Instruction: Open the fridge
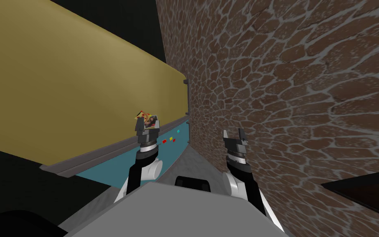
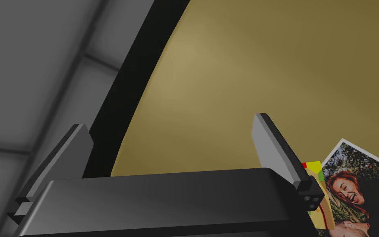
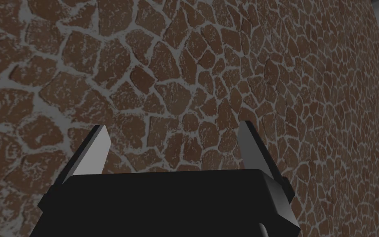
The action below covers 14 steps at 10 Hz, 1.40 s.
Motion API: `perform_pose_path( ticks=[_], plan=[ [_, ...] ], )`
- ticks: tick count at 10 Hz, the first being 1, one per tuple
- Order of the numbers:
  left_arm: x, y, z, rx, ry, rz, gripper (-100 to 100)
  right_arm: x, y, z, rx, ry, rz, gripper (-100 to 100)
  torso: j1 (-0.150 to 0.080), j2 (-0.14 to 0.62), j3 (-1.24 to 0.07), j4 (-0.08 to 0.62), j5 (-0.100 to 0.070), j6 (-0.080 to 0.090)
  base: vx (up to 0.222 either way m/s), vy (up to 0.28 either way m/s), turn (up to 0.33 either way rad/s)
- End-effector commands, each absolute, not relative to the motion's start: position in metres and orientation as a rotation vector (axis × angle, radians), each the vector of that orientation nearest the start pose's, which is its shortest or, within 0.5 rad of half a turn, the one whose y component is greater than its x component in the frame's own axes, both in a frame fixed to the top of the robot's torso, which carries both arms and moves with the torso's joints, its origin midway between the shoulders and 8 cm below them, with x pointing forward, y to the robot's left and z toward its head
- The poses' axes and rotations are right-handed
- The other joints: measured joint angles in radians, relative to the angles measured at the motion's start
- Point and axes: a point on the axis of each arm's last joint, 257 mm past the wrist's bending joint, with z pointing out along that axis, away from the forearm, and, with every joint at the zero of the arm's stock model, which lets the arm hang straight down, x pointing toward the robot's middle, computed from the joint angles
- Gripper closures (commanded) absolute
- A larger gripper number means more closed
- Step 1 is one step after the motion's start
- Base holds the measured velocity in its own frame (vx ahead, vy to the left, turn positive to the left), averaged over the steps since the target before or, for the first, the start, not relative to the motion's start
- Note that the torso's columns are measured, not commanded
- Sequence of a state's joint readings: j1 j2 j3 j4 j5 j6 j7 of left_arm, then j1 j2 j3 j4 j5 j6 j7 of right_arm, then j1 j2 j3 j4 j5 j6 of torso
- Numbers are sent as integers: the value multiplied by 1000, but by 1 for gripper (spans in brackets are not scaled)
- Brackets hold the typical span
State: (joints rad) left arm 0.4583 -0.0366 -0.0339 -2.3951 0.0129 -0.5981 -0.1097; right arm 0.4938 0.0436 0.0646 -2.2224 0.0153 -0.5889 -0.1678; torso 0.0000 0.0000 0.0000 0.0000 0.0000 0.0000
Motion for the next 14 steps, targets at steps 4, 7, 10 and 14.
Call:
perform_pose_path(
  ticks=[4,7,10,14],
  plan=[
    [299,263,102,-463,415,-1298,0,343,-259,18,716,512,1524,0,0,248,-497,248,0,0,0,0,0],
    [299,263,102,-463,414,-1298,0,343,-259,18,716,511,1524,0,0,470,-939,470,0,0,0,0,0],
    [303,258,99,-440,459,-1307,-100,343,-259,18,715,511,1524,0,0,691,-1382,691,0,0,7,0,-8],
    [322,251,86,-433,570,-1330,-100,343,-259,18,716,512,1524,0,0,736,-1477,737,0,0,49,-13,-43]
  ],
)
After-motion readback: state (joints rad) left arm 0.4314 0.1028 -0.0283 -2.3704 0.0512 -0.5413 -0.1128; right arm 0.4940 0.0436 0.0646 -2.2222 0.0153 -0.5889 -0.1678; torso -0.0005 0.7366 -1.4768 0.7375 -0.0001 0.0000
